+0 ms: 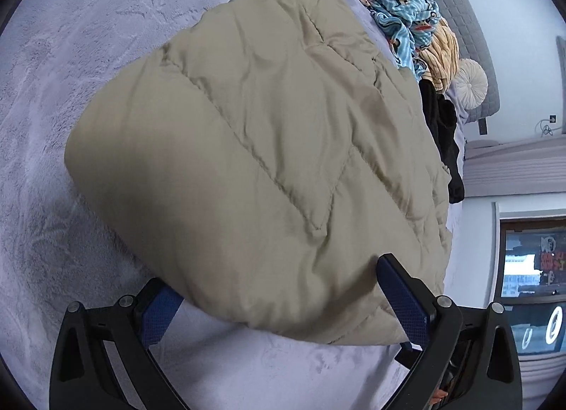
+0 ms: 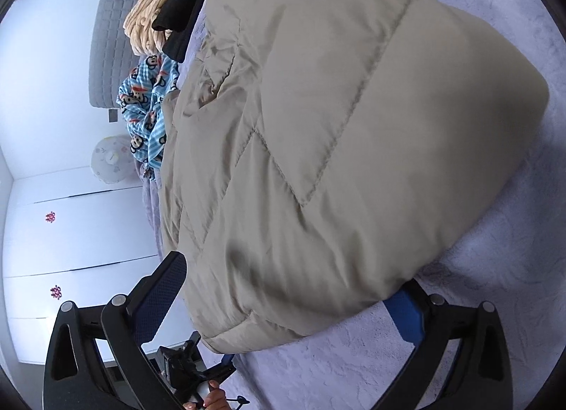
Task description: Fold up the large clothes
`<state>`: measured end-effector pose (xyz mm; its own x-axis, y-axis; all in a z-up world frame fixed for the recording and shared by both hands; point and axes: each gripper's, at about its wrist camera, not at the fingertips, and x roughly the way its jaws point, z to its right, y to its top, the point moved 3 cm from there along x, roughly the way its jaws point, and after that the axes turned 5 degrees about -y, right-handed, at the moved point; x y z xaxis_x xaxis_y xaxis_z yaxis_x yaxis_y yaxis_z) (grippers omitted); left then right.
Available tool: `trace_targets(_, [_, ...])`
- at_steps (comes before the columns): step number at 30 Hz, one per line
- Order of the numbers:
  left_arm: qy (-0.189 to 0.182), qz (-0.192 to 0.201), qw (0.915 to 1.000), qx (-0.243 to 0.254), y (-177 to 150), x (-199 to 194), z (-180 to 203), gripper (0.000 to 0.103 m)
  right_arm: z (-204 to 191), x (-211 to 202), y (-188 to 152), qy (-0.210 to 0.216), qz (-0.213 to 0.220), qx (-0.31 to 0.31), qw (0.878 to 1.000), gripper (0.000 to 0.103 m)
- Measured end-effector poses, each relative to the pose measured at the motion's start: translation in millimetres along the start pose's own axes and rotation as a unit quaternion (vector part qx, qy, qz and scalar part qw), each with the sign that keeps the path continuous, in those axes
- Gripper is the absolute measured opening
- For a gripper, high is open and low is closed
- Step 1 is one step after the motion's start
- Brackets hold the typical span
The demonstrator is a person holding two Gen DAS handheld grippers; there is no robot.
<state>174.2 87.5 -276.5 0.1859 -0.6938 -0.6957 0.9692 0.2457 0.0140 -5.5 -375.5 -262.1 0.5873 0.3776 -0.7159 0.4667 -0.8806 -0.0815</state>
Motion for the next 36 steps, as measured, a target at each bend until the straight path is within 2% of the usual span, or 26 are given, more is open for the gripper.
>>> trace_targets(6, [-0.014, 0.023, 0.9996, 0.0, 28, 15, 12, 0.102, -19, 13, 11, 0.026, -0.007, -0.021, 0.999, 0.103])
trace_targets(11, [0.002, 0.038, 0.9993, -0.007, 36, 35, 5, 0.1, -13, 36, 20, 0.02, -0.011, -0.014, 1.0, 0.103])
trace_targets(12, [0.009, 0.046, 0.9989, -0.011, 36, 34, 4, 0.083, -9, 36, 19, 0.021, -0.008, -0.005, 1.0, 0.103])
trace_targets(13, [0.011, 0.052, 0.9986, -0.009, 38, 33, 7, 0.071, -7, 37, 20, 0.025, -0.005, 0.005, 1.0, 0.103])
trace_targets(14, [0.006, 0.054, 0.9985, -0.006, 38, 31, 8, 0.049, -6, 35, 20, 0.032, -0.002, 0.02, 0.999, 0.103])
trace_targets(15, [-0.001, 0.058, 0.9983, -0.001, 38, 27, 11, 0.034, -4, 34, 20, 0.035, 0.0, 0.032, 0.999, 0.101])
trace_targets(16, [0.002, 0.062, 0.998, 0.014, 38, 23, 17, 0.029, -2, 33, 21, 0.032, -0.002, 0.045, 0.998, 0.09])
trace_targets(17, [0.011, 0.066, 0.997, 0.04, 39, 20, 26, 0.023, 0, 34, 21, 0.029, -0.008, 0.055, 0.998, 0.059])
trace_targets(20, [0.05, 0.079, 0.9878, 0.124, 31, 8, 56, 0.019, -2, 28, 19, 0.044, -0.01, 0.067, 0.997, 0.031])
trace_targets(22, [0.061, 0.088, 0.9795, 0.171, 25, -1, 73, 0.019, -12, 17, 15, 0.04, -0.001, 0.042, 0.998, 0.025])
trace_targets(26, [0.054, 0.086, 0.967, 0.234, 13, -21, 94, 0.019, -25, -5, 1, 0.049, 0.013, 0.016, 0.999, 0.023])
trace_targets(32, [0.038, 0.052, 0.9564, 0.285, -16, -54, 91, 0.019, -10, -35, -47, 0.03, 0.019, 0.019, 0.999, 0.023])
trace_targets(34, [0.038, 0.036, 0.9565, 0.287, -34, -67, 79, 0.019, 0, -43, -67, 0.021, 0.015, 0.02, 0.999, 0.023])
trace_targets(36, [0.038, 0.018, 0.9601, 0.276, -54, -78, 65, 0.019, 12, -50, -86, 0.006, 0.005, 0.02, 1.0, 0.023])
